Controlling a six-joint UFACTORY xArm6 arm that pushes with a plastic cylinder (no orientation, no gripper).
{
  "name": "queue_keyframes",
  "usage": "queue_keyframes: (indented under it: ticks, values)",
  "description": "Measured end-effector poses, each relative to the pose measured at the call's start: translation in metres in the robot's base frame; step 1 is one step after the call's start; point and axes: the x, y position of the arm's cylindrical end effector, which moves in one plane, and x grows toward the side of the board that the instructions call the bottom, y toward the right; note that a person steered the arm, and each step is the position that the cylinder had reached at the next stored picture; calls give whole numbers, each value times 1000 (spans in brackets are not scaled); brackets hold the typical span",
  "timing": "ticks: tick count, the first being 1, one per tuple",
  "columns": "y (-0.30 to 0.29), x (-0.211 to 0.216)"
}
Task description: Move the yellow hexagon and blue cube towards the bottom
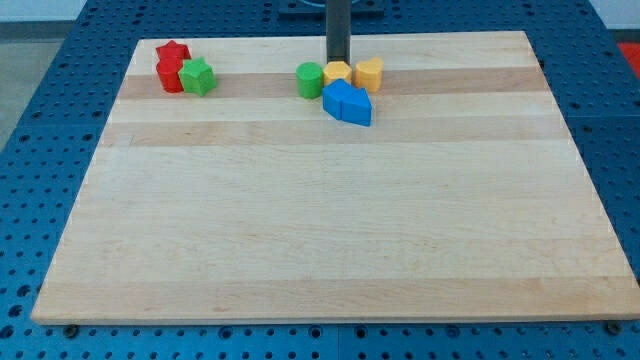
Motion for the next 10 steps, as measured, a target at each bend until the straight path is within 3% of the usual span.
queue_keyframes:
  ticks: [7, 10]
  values:
    - [-21, 77]
    - [-21, 85]
